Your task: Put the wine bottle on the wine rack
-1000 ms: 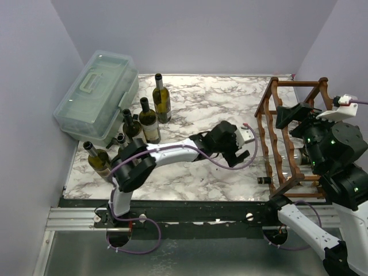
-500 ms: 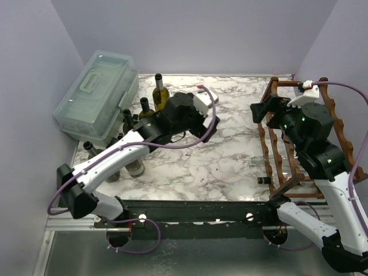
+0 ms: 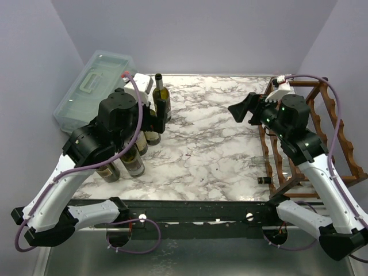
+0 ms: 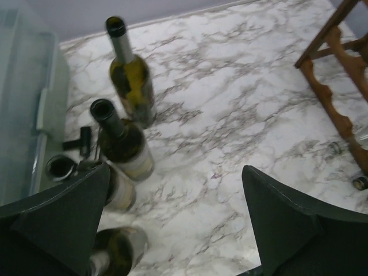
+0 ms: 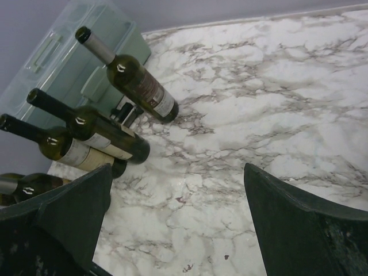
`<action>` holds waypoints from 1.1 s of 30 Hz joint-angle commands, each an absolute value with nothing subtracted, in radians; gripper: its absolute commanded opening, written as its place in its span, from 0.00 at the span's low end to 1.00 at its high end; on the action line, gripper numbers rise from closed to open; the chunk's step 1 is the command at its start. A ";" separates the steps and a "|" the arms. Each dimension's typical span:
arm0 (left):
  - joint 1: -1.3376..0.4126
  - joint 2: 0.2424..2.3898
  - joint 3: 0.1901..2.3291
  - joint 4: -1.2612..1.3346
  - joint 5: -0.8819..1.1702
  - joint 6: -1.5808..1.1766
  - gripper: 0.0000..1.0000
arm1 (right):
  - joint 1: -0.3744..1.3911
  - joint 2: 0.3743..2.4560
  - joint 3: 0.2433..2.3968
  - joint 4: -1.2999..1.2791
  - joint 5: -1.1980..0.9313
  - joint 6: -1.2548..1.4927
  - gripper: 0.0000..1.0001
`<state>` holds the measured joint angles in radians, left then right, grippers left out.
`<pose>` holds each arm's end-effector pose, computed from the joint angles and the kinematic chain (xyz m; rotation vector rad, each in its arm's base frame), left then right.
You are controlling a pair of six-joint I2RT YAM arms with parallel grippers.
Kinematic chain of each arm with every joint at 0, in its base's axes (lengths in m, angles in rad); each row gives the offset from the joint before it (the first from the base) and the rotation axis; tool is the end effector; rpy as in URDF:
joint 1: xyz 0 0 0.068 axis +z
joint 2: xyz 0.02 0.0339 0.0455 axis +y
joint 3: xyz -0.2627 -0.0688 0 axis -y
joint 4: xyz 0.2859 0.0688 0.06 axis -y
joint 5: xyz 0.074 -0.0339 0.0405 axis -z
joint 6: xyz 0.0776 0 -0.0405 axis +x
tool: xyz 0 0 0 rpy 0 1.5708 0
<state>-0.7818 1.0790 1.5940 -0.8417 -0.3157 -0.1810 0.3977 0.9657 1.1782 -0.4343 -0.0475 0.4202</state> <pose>0.1981 -0.1627 0.4907 0.3522 1.8637 -0.3598 0.2615 0.1138 0.4152 -0.0142 1.8365 0.6239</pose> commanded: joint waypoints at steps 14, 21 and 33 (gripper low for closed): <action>-0.776 0.979 1.531 -1.312 -0.791 -0.506 0.84 | 0.394 0.968 1.085 -0.314 -0.206 0.489 1.00; -0.776 0.980 1.443 -1.309 -0.789 -0.527 0.75 | 0.394 0.978 1.087 -0.324 -0.225 0.486 1.00; -0.776 0.977 1.325 -1.279 -0.807 -0.549 0.65 | 0.394 0.965 1.078 -0.333 -0.217 0.481 1.00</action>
<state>-0.7795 0.9813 1.3643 -1.2835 -0.7589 -0.5343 0.3977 0.9852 1.0939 -0.3386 -0.2005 0.4808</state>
